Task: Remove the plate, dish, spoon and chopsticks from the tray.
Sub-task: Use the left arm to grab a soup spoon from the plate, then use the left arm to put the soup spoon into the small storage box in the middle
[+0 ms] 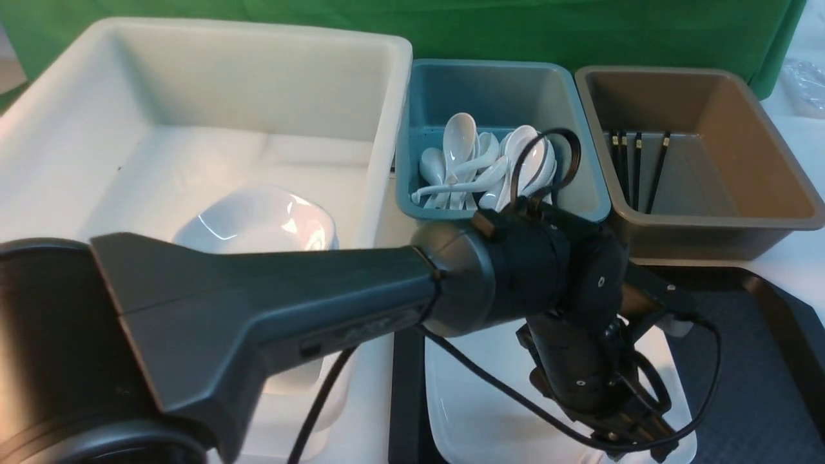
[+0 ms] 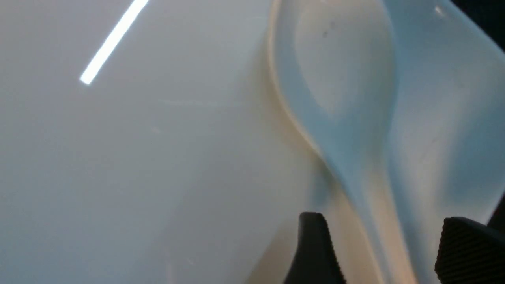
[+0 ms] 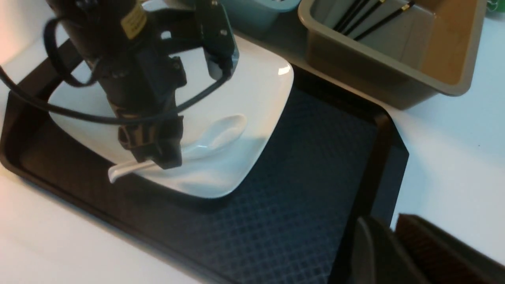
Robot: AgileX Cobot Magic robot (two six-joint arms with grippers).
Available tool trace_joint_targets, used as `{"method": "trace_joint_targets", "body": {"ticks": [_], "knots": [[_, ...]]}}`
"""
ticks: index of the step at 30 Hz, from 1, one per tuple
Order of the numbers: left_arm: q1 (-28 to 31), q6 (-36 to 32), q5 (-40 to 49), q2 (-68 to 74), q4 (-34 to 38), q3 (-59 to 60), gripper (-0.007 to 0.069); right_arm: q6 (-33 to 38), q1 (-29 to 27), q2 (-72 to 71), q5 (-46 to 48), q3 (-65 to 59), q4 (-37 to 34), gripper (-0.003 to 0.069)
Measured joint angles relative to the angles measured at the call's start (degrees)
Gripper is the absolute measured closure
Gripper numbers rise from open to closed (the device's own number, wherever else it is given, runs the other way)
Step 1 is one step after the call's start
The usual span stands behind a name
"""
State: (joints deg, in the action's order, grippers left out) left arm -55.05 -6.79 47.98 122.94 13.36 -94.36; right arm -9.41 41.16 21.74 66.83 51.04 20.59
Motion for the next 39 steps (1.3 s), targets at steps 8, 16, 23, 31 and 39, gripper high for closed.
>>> {"method": "trace_joint_targets", "body": {"ticks": [8,16,23,31,39], "knots": [[0.0,0.0,-1.3,1.7,-4.9,-0.2,0.0343,1.1,0.0,0.0,0.0,0.0,0.0,0.0543],[-0.1,0.5,-0.2,1.6,-6.0,-0.4,0.0506,1.2,0.0,0.0,0.0,0.0,0.0,0.0529],[0.0,0.2,2.7,-4.2,-13.8,-5.3,0.0506,1.2,0.0,0.0,0.0,0.0,0.2,0.0525],[10.6,-0.1,-3.2,-6.7,-17.3,-19.7,0.0506,0.5,0.0,0.0,-0.2,0.0,0.3,0.0521],[23.8,-6.8,-15.1,2.8,-7.5,-26.6,0.0407,-1.2,0.0,0.0,-0.4,0.0,-0.1,0.0515]]}}
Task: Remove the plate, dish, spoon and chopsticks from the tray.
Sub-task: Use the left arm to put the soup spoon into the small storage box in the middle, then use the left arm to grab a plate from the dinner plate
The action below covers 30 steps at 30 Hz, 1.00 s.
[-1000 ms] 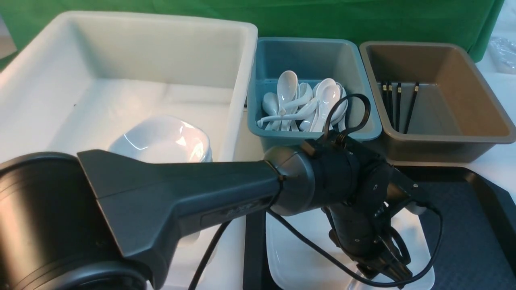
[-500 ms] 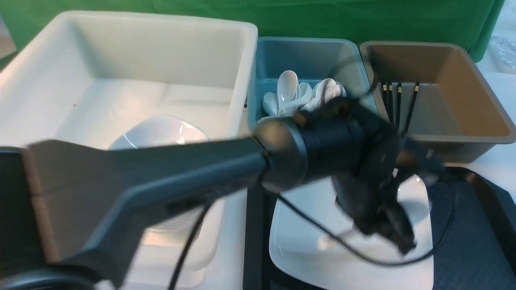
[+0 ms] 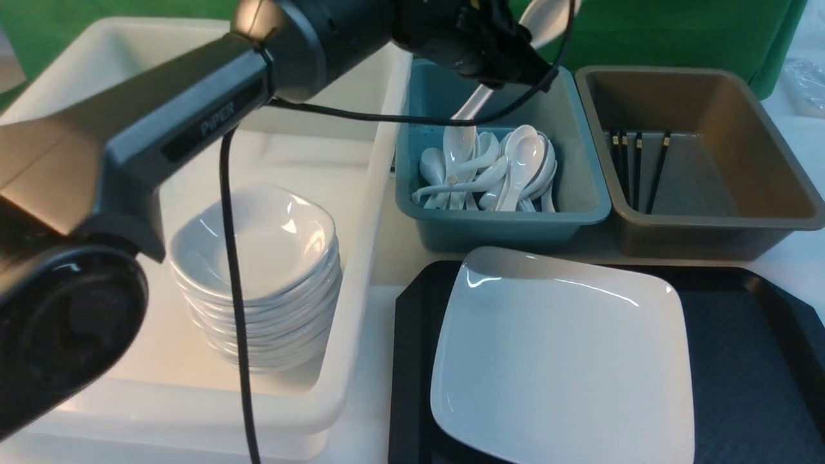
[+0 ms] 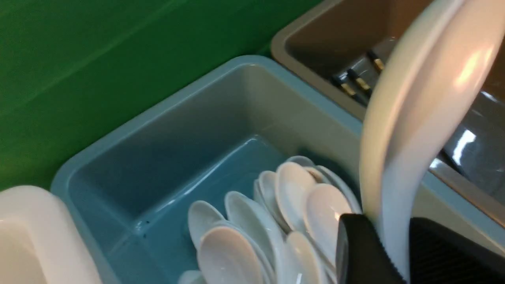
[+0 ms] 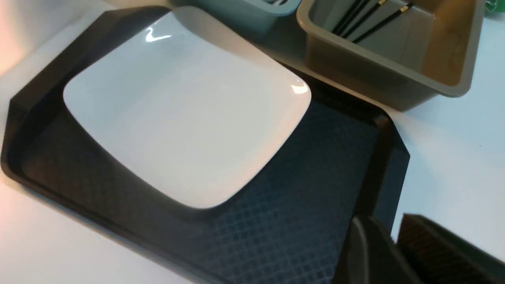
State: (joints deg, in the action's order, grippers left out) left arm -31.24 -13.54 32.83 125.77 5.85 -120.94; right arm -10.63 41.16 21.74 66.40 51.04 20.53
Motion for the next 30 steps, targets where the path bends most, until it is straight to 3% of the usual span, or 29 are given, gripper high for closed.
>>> {"method": "trace_joint_targets", "body": {"ticks": [1,4,5,6,7,10,12,14,17,19,21,25,29,30], "knots": [[0.1,0.0,-0.1,0.3,0.2,0.0,0.0398,-0.1,0.0,0.0,0.0,0.0,0.0,0.0515],[1.1,0.0,0.3,1.8,0.8,-0.1,0.0261,-0.3,0.0,0.0,0.1,0.0,-0.9,0.0515],[1.2,0.2,1.4,1.8,1.1,-0.4,0.0164,-0.3,0.0,0.0,0.1,0.0,-1.6,0.0515],[1.2,0.2,1.6,1.8,1.1,-0.4,0.0154,-0.3,0.0,0.0,0.1,0.0,-1.6,0.0515],[1.2,0.2,3.4,1.1,1.2,-0.7,0.0093,-0.3,0.0,0.0,0.1,0.0,-1.8,0.0515],[0.4,0.7,8.9,-1.5,0.3,-1.3,0.0057,-0.3,0.0,0.0,0.2,0.0,-1.9,0.0513],[-0.9,0.3,15.4,-4.9,-1.7,-1.5,0.0099,-0.3,0.0,0.0,0.2,0.0,-2.1,0.0510],[-2.6,-2.2,22.6,-8.3,-2.8,-1.6,0.0216,-0.3,0.0,0.0,0.2,0.0,-2.1,0.0508],[-7.2,-15.8,32.9,-15.5,0.8,3.0,0.0480,-0.3,0.0,0.0,0.2,0.0,-2.1,0.0502],[-10.3,-21.5,34.9,-19.1,3.4,8.6,0.0568,-0.2,0.0,0.0,0.2,0.0,-2.1,0.0498],[-13.0,-24.5,35.0,-21.5,4.0,13.7,0.0599,-0.1,0.0,0.0,0.1,-0.1,-2.1,0.0496],[-20.4,-29.2,34.6,-25.0,-2.2,29.5,0.0593,0.9,0.0,0.0,-0.3,-1.0,-2.3,0.0494],[-22.1,-31.3,30.3,-24.7,-6.4,39.6,0.0508,1.0,0.0,0.0,0.1,-1.6,-2.7,0.0494],[-22.1,-31.9,27.5,-24.5,-6.9,42.4,0.0448,1.0,0.0,0.0,0.2,-1.6,-2.8,0.0494]]}}
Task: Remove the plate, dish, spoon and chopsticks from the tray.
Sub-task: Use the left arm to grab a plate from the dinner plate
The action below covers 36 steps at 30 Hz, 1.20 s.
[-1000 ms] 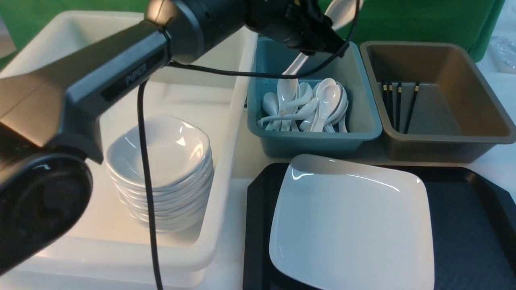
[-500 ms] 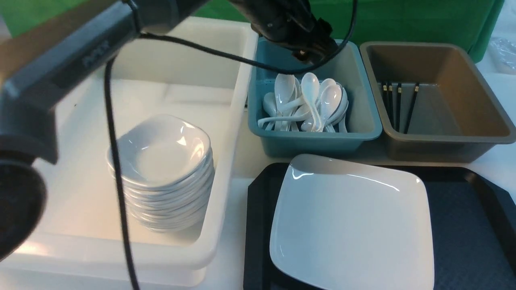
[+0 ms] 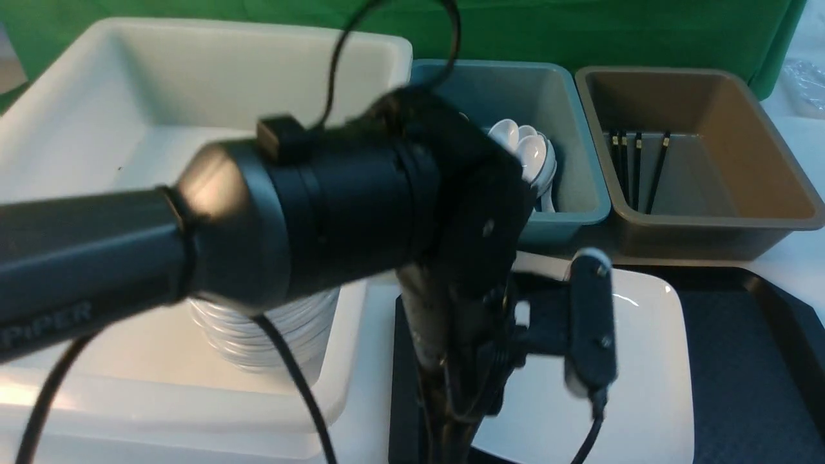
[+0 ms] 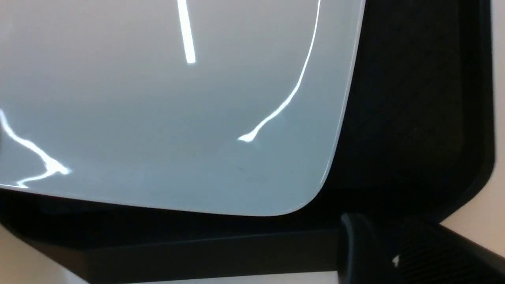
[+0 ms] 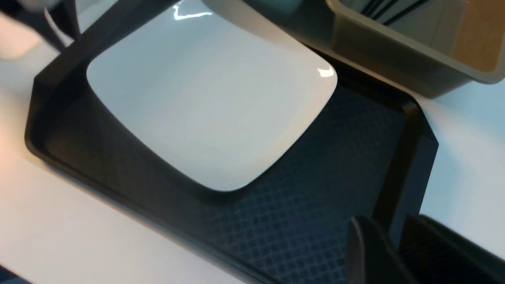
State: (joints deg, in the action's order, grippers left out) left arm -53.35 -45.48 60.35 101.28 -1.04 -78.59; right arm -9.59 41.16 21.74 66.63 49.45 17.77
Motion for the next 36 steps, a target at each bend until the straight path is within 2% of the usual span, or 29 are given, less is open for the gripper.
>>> {"method": "trace_joint_targets", "body": {"ticks": [1,6,8,10,14,19,26,32,34,36], "knots": [[0.0,-0.2,-1.3,0.2,-0.4,1.2,0.0429,0.0,0.0,0.0,0.0,0.0,0.0,0.0494],[0.0,-2.9,-12.9,0.9,-4.8,9.0,0.0138,0.1,0.0,0.0,0.1,0.0,-0.1,0.0494],[0.0,-4.0,-16.7,1.2,-6.5,10.5,0.0080,0.1,0.0,0.0,0.1,0.0,-0.3,0.0493],[0.0,-4.2,-19.6,1.7,-8.2,11.0,0.0056,0.1,0.0,0.0,0.1,0.0,-0.8,0.0490],[0.0,-4.3,-21.6,2.9,-9.5,11.1,0.0066,0.1,0.0,0.0,0.2,0.0,-1.9,0.0488],[0.0,-6.2,-18.8,3.4,-9.4,11.1,0.0116,0.1,0.0,0.0,0.2,0.0,-2.3,0.0482],[3.7,-9.4,-19.9,3.5,-3.9,11.1,0.0121,0.1,0.0,0.0,-0.4,0.0,-2.3,0.0477],[4.8,-14.8,-19.7,3.9,-0.8,11.1,0.0121,0.1,0.0,0.0,-1.0,0.0,-2.4,0.0477],[4.8,-19.3,-19.4,3.9,1.6,11.2,0.0121,0.1,0.0,0.0,-1.4,0.0,-2.5,0.0477],[4.8,-20.8,-19.4,3.9,2.0,11.6,0.0121,0.1,0.0,0.0,-2.0,0.0,-2.5,0.0477]]}}
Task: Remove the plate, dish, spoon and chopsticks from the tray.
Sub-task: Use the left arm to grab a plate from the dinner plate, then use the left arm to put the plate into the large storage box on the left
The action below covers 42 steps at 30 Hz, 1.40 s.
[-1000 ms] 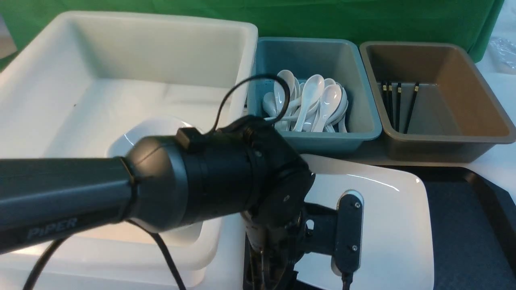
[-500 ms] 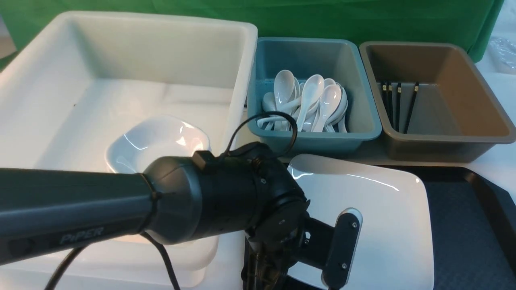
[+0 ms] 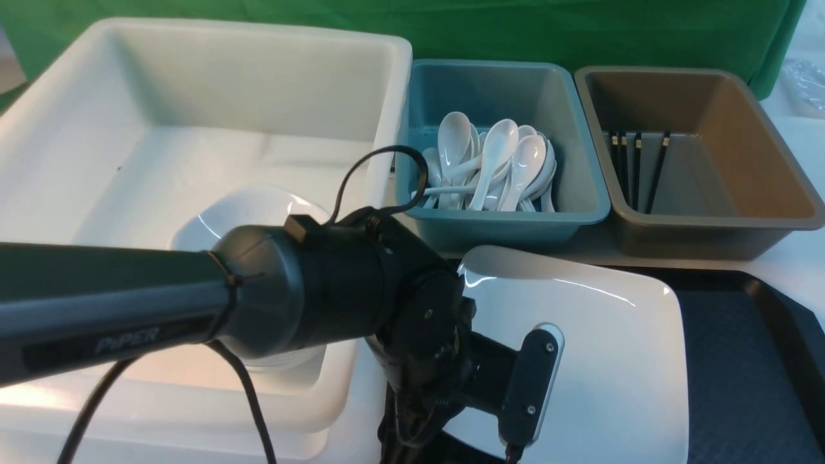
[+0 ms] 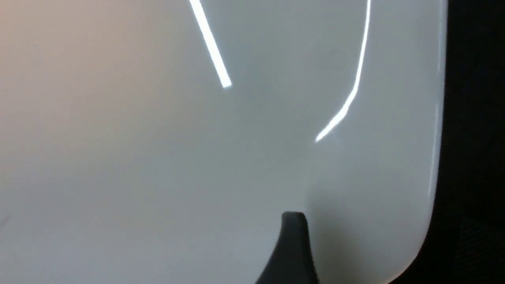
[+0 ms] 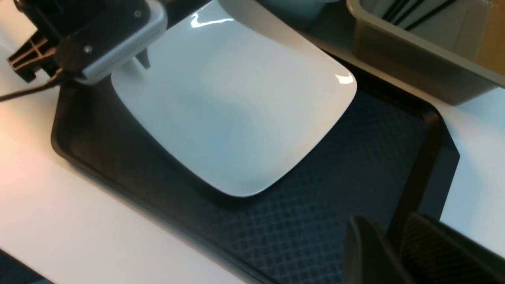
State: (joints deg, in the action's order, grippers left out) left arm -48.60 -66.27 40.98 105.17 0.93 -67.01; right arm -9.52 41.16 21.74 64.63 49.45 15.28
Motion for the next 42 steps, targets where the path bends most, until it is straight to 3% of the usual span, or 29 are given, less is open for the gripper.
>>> {"method": "trace_joint_targets", "body": {"ticks": [10,21,26,30,33,36,42], "knots": [[0.0,-1.5,-4.9,0.2,-3.1,1.3,0.0135,0.0,0.0,0.0,-0.6,0.0,0.0,0.0477],[0.0,-1.5,-5.6,3.1,-5.0,1.2,0.0211,0.0,0.0,0.0,-0.6,0.0,0.0,0.0473],[-0.4,4.8,-6.0,3.3,-7.1,1.2,0.0324,0.0,0.0,0.0,-0.6,0.0,-0.1,0.0466],[-2.1,8.2,-5.0,2.3,-9.2,1.2,0.0362,0.0,0.0,0.0,-0.6,0.0,-0.1,0.0462],[-4.2,10.6,-3.8,0.2,-10.0,1.2,0.0415,0.0,0.0,0.0,-0.6,0.0,0.0,0.0461],[-7.6,12.5,-3.6,-4.3,-10.1,1.2,0.0522,0.0,0.0,0.0,-1.2,0.0,0.0,0.0461],[-12.3,15.8,-3.2,-13.3,-10.5,1.2,0.0594,0.0,0.0,0.0,-3.0,0.0,2.5,0.0461]]}}
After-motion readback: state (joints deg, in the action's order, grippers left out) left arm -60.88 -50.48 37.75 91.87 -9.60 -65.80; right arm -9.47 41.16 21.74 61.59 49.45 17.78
